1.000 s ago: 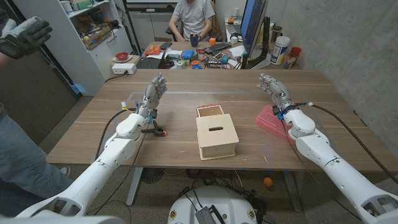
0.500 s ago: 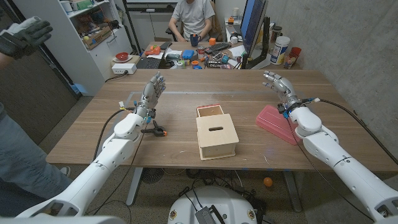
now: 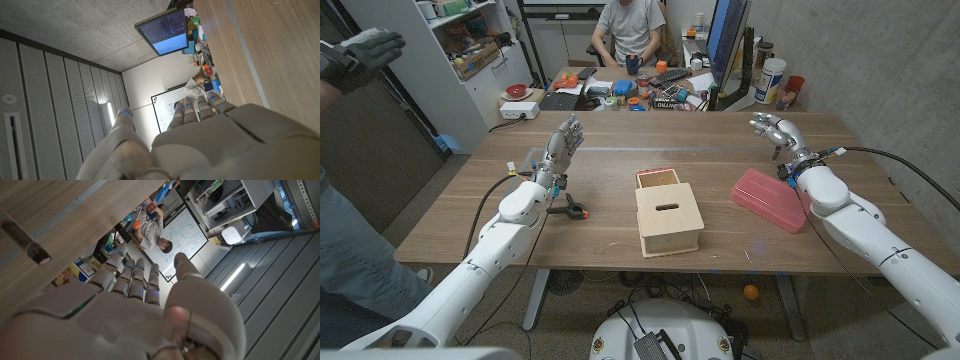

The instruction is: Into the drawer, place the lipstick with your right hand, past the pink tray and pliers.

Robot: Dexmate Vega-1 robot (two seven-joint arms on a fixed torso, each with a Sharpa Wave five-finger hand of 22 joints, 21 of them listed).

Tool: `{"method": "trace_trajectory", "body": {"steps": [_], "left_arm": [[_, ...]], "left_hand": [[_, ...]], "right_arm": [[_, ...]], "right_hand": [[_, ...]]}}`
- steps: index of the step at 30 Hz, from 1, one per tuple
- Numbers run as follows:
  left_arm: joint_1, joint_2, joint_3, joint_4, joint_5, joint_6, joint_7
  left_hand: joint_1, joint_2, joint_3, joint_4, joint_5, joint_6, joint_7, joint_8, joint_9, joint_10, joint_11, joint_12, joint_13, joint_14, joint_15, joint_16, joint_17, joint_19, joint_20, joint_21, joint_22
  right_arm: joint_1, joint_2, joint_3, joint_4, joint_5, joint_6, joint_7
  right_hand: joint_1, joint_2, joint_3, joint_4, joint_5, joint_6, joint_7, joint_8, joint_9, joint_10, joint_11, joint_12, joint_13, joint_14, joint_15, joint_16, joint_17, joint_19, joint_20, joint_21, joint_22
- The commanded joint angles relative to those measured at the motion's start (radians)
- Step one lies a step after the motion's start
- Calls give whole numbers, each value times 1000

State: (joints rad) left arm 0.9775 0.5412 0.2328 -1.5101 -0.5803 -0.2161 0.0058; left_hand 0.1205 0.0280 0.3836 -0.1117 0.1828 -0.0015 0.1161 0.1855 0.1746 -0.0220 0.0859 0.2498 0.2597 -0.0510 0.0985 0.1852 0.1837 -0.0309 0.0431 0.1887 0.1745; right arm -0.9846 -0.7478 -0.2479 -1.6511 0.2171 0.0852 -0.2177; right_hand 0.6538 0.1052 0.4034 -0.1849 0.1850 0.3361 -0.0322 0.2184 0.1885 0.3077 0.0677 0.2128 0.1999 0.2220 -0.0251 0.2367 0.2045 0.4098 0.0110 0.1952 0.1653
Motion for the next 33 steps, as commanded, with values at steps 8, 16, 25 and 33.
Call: {"method": "trace_trajectory", "body": {"steps": [8,16,25,33], "left_arm": [[19,25,-3,-41,-1,24,12],[27,26,-5,-48,-4,25,19],[35,26,-9,-55,-13,31,27],[38,26,-3,-55,-13,40,31]], "left_hand": [[10,6,4,-2,4,16,3,10,4,13,9,-3,-4,6,13,9,1,-3,6,6,5],[10,6,4,-3,3,22,2,12,4,18,9,-3,-8,9,15,10,1,-3,9,6,5],[10,7,4,-4,3,30,2,13,4,23,10,-4,-13,12,17,10,2,-2,10,7,5],[9,7,4,-4,3,33,1,12,4,26,6,-5,-17,13,13,10,2,-5,18,7,5]], "right_arm": [[-1,-106,-20,-133,-260,-274,-101],[11,-135,-32,-162,-346,-346,-97],[26,-157,-43,-162,-408,-405,-70],[62,-169,-82,-158,-477,-483,-23]], "right_hand": [[43,-14,2,4,4,15,-19,3,7,9,-3,5,2,32,2,12,3,18,5,5,6],[58,-22,-1,6,5,29,-28,6,7,21,-7,8,2,36,-1,13,4,18,6,4,6],[72,-27,-6,11,6,57,-47,13,9,34,-17,12,4,50,-6,19,8,27,3,7,7],[114,-40,-5,2,10,94,-74,22,10,47,-34,14,7,53,-12,18,8,32,3,6,7]]}}
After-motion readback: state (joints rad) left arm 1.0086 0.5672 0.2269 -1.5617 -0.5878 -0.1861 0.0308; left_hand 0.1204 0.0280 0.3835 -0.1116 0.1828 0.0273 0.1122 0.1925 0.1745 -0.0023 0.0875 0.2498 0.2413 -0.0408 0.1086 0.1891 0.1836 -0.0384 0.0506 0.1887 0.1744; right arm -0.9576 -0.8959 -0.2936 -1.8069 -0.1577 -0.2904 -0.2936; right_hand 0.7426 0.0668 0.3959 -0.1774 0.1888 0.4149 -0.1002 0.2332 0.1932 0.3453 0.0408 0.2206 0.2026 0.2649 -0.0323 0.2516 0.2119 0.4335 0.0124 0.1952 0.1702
